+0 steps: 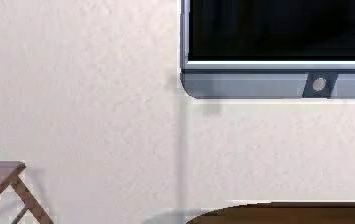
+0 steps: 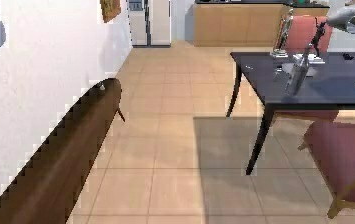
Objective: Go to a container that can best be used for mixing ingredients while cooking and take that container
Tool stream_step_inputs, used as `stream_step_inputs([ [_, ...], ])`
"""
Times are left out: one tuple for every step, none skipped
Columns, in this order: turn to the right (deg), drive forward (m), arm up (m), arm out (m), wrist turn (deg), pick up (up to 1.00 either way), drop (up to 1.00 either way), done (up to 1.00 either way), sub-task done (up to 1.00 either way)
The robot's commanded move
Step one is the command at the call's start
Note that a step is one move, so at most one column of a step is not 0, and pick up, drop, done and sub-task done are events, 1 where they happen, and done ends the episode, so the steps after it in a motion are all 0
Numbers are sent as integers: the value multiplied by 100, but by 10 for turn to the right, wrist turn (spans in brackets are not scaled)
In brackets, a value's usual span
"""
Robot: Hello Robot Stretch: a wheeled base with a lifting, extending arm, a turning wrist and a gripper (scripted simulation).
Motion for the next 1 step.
stream_step_inputs([
  [-450, 0, 0, 0, 0, 0, 0, 0, 0],
])
